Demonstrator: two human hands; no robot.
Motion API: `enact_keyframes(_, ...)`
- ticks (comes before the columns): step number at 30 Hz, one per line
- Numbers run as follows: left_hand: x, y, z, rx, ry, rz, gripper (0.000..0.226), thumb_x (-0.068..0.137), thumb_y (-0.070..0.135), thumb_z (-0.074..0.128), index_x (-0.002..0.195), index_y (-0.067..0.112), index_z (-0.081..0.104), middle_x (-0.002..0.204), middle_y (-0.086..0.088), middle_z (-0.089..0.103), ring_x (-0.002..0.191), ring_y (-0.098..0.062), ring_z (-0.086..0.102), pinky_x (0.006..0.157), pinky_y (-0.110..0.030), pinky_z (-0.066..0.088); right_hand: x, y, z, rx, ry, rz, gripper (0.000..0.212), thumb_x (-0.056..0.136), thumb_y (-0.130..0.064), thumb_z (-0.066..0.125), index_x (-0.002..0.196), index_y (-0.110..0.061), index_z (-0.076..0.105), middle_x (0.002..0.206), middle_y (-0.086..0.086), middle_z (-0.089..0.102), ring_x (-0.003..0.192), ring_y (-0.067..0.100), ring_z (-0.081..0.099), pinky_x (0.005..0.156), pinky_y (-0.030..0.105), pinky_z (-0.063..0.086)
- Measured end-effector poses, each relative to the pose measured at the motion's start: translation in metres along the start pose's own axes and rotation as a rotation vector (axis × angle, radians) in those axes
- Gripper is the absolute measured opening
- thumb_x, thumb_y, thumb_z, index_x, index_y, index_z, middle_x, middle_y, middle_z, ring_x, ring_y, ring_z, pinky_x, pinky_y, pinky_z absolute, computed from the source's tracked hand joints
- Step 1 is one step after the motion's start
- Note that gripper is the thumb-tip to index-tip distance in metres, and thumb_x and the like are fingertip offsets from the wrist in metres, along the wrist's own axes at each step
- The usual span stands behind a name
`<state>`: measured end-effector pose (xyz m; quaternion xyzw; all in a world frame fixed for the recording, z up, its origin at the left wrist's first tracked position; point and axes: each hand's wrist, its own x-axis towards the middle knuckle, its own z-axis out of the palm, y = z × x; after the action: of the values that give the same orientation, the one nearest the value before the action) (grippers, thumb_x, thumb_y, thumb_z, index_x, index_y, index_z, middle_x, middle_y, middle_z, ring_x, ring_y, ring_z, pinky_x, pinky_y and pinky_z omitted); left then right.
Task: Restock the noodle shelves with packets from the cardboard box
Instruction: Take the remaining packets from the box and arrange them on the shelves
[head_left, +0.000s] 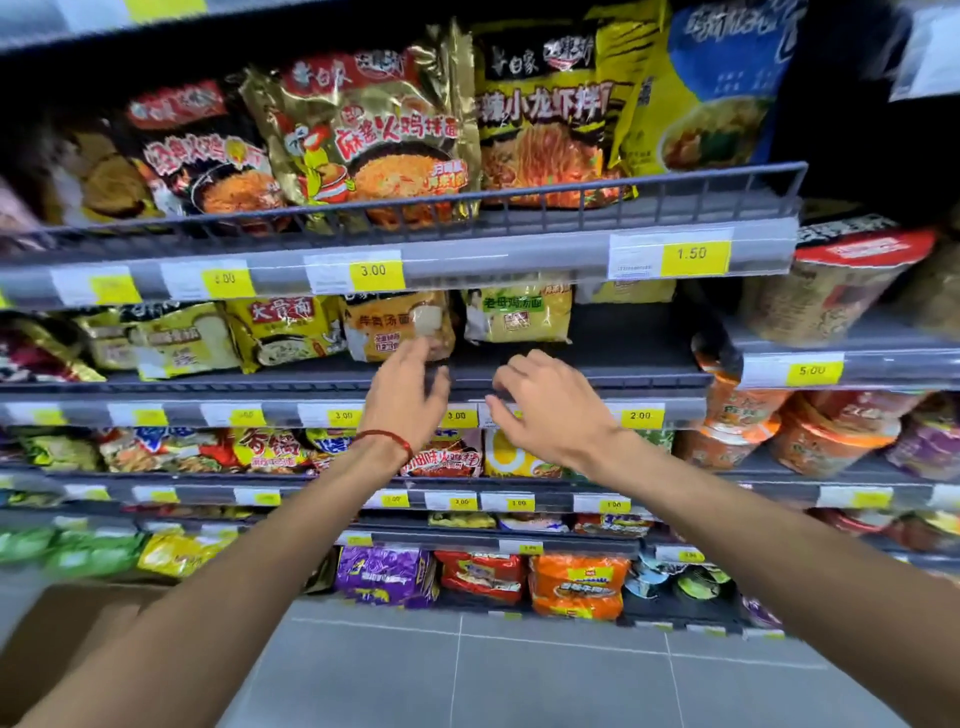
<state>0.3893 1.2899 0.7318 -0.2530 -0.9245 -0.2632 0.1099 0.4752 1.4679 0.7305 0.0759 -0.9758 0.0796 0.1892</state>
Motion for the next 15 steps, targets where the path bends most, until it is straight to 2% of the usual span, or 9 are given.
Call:
enact_keyframes(2, -0.020, -0.018, -0.014, 0.095, -0.039, 0.035, 0.029, 0.098, 0.024, 0.050, 0.123, 0.009, 0.052, 0.121, -0.013, 0.059, 0.112, -0.031, 0.054, 0.095, -0.041, 0.047, 0.001, -0.019, 0.003, -0.005, -0.020, -0.024, 0.030, 0.095, -0.036, 0.050, 0.099, -0.010, 0.065, 0.092, 0.005, 0.064, 0.091, 0.025, 0.057, 0.074, 0.038, 0.047)
enact_keyframes(5, -0.059, -0.045, -0.037, 0.186, -0.080, 0.065, 0.030, 0.098, 0.028, 0.048, 0.124, 0.014, 0.053, 0.116, -0.008, 0.061, 0.109, -0.030, 0.055, 0.086, -0.043, 0.050, -0.004, -0.060, 0.010, -0.018, -0.047, -0.072, 0.027, 0.093, -0.033, 0.052, 0.096, -0.009, 0.066, 0.091, 0.006, 0.064, 0.091, 0.026, 0.058, 0.071, 0.038, 0.049)
enact_keyframes(8, -0.096, -0.076, -0.057, 0.345, -0.071, 0.134, 0.024, 0.097, 0.030, 0.048, 0.114, 0.014, 0.056, 0.107, -0.007, 0.063, 0.100, -0.030, 0.056, 0.077, -0.042, 0.050, -0.009, -0.110, 0.020, -0.045, -0.066, -0.111, 0.027, 0.091, -0.033, 0.052, 0.095, -0.010, 0.066, 0.090, 0.006, 0.063, 0.092, 0.026, 0.058, 0.070, 0.038, 0.050)
enact_keyframes(10, -0.131, -0.111, -0.078, 0.422, -0.059, 0.126, 0.024, 0.096, 0.032, 0.050, 0.110, 0.014, 0.059, 0.102, -0.007, 0.065, 0.098, -0.029, 0.056, 0.076, -0.041, 0.049, -0.011, -0.161, 0.032, -0.038, -0.099, -0.153, 0.027, 0.091, -0.032, 0.052, 0.097, -0.010, 0.065, 0.091, 0.006, 0.063, 0.092, 0.026, 0.059, 0.072, 0.038, 0.050)
enact_keyframes(11, -0.137, -0.114, -0.078, 0.447, -0.058, 0.137, 0.025, 0.096, 0.033, 0.050, 0.109, 0.014, 0.060, 0.101, -0.007, 0.065, 0.098, -0.029, 0.056, 0.077, -0.042, 0.049, -0.014, -0.165, 0.034, -0.031, -0.102, -0.142, 0.027, 0.091, -0.032, 0.052, 0.097, -0.009, 0.065, 0.091, 0.007, 0.063, 0.090, 0.027, 0.059, 0.072, 0.038, 0.049)
enact_keyframes(15, -0.208, -0.178, -0.119, 0.476, -0.097, 0.039, 0.026, 0.096, 0.038, 0.045, 0.097, 0.017, 0.060, 0.096, -0.004, 0.065, 0.098, -0.029, 0.057, 0.079, -0.044, 0.047, -0.023, -0.257, 0.063, -0.031, -0.121, -0.189, 0.027, 0.091, -0.033, 0.053, 0.095, -0.009, 0.065, 0.094, 0.008, 0.063, 0.091, 0.029, 0.060, 0.076, 0.039, 0.050)
